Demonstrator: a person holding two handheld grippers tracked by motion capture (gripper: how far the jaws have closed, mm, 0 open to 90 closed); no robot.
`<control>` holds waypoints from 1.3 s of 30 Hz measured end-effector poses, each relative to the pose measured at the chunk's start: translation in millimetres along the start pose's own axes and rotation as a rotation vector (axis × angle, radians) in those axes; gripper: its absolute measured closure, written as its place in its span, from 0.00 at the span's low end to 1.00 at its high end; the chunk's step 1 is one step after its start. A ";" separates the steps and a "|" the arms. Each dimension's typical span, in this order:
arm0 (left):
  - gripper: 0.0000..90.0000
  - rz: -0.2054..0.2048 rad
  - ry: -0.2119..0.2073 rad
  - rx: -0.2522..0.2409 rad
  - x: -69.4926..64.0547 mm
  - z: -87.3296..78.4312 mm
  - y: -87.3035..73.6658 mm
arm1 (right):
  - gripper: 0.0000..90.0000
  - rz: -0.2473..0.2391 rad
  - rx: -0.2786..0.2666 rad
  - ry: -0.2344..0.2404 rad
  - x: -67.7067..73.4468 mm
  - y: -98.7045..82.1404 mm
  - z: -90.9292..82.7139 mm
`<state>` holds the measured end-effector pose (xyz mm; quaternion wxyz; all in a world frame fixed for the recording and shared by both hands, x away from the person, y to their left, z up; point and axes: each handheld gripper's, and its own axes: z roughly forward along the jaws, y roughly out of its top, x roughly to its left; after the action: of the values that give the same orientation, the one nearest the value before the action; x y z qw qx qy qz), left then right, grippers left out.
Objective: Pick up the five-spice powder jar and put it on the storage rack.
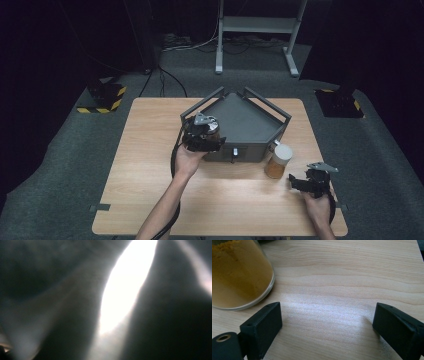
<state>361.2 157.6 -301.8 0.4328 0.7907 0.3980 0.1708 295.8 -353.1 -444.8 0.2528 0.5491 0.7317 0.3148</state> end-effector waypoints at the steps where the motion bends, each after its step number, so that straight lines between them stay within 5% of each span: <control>1: 0.35 -0.004 0.005 -0.001 0.5 2.4 2.1 | 0.10 0.001 0.000 0.000 0.1 0.0 0.0; 15: 0.35 -0.041 0.097 0.032 1.9 44.3 19.9 | 0.10 0.001 0.001 0.000 0.1 0.1 0.0; 16: 0.35 -0.105 0.103 -0.016 -2.7 50.7 12.3 | 0.10 0.001 0.001 0.000 0.1 0.1 0.0; 17: 0.35 -0.109 0.106 -0.015 -2.5 52.9 11.6 | 0.10 0.001 0.001 0.000 0.1 0.1 -0.1; 25: 0.35 -0.085 0.130 0.015 -1.8 61.2 9.8 | 0.10 0.000 0.000 0.000 0.0 0.0 0.0; 39: 0.35 -0.063 0.149 -0.006 -8.1 63.4 4.2 | 0.10 0.001 0.001 0.000 0.1 0.1 0.0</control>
<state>397.1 115.2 -333.8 0.4092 0.7615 0.4535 0.2167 295.8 -353.0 -444.8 0.2524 0.5495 0.7316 0.3148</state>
